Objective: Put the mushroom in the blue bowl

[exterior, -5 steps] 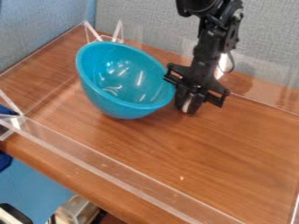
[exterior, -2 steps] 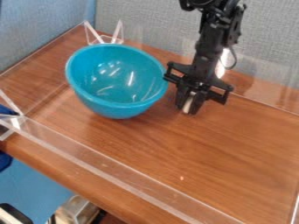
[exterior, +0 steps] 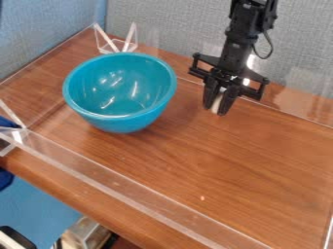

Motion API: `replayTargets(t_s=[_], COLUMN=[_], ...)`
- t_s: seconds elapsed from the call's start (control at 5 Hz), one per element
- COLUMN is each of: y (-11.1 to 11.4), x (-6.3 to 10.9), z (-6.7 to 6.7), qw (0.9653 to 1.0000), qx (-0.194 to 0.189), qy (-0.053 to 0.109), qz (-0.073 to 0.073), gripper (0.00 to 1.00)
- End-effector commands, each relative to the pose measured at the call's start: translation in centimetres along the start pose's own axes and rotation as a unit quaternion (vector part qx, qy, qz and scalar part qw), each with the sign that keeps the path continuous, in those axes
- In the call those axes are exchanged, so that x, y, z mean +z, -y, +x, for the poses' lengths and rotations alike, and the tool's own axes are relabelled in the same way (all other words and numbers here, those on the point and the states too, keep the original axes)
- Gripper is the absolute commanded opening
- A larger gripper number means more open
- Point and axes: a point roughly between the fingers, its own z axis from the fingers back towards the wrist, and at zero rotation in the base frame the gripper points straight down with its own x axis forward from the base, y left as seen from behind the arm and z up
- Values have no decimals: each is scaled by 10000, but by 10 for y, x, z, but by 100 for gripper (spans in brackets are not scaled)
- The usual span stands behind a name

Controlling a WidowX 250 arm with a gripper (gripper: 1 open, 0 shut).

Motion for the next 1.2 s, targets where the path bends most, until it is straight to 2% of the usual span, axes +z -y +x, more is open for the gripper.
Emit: replayTargets(t_s=[0.0,0.2,0.4,1.0], y=[-19,-42,-64,-102], x=[47,69,76,52], z=[-3,-12,-11,12], qw=[9976,9936,9904,9856], qx=[393,828,1085,1505], qy=[546,698,773,693], qz=[-193,-325,-372,-335], gripper=[0,0,0,0])
